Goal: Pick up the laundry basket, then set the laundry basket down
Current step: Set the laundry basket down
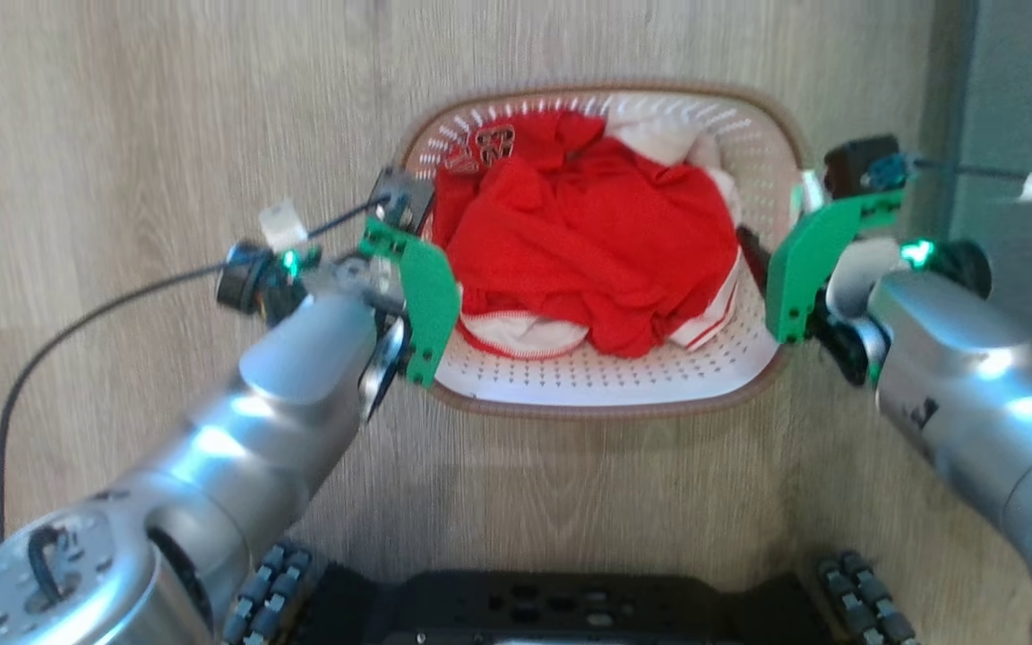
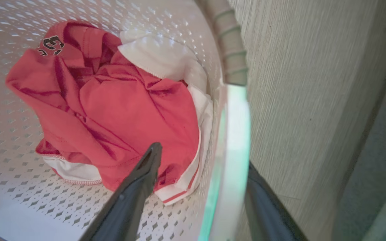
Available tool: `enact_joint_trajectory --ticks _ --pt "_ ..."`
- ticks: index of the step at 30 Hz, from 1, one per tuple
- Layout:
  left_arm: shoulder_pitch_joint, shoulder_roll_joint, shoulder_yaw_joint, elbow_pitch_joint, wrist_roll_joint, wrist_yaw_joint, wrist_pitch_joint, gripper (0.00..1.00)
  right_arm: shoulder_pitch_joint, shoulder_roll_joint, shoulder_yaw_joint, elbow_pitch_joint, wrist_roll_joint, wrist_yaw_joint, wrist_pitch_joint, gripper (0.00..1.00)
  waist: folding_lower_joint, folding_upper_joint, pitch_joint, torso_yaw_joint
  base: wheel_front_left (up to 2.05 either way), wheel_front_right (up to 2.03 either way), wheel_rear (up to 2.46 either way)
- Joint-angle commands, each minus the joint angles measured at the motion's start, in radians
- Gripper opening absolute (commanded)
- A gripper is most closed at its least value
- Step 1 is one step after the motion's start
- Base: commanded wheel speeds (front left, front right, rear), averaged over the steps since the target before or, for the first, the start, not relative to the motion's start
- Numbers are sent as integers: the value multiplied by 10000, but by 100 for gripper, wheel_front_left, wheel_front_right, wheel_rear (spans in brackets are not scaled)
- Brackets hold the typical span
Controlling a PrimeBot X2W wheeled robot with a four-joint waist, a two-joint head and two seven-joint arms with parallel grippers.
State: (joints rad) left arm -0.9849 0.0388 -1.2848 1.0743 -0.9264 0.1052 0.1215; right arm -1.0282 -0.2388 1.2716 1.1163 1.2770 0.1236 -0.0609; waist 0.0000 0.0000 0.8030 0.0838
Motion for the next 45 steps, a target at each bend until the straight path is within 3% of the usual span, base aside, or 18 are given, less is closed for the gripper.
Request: enact_joint_trajectory --ticks 1,12,16,25,33,35,37,41,45 --pt "344 114 48 12 -98 12 -21 100 829 125 85 44 -20 71 20 100 0 0 -586 -70 0 0 0" --pt "1616 114 47 432 -319 -376 -86 100 2252 633 -4 630 418 71 375 100 0 0 -3619 -174 0 0 0" --pt "2235 114 77 729 -516 -726 -638 100 3007 631 -230 302 915 71 307 100 0 0 -4987 -169 0 0 0" --pt "2731 114 228 950 -775 -1097 -2068 100 3424 290 -394 -393 1081 71 -896 100 0 0 -6500 -91 0 0 0" --pt "2609 114 695 735 -841 -765 -3751 100 3380 -145 -1162 -1156 888 71 -1987 100 0 0 -7402 -79 0 0 0" --pt "2361 172 1184 342 -628 -488 -3818 100 3201 -368 -2045 -1605 365 71 -2000 100 0 0 -7509 -103 0 0 0" --pt "2277 504 2223 -714 -56 91 -3825 100 3282 -592 -3202 -2294 -539 71 -2003 100 0 0 -7594 -125 0 0 0" --pt "3273 1172 4342 -3316 1810 837 -3829 100 4155 -708 -5713 -3882 -2761 71 -2006 100 0 0 -7711 -225 0 0 0" --pt "4578 1365 6175 -5735 3771 1120 -3830 100 5354 -328 -8128 -5745 -5017 71 -2007 100 0 0 -7740 -237 0 0 0"
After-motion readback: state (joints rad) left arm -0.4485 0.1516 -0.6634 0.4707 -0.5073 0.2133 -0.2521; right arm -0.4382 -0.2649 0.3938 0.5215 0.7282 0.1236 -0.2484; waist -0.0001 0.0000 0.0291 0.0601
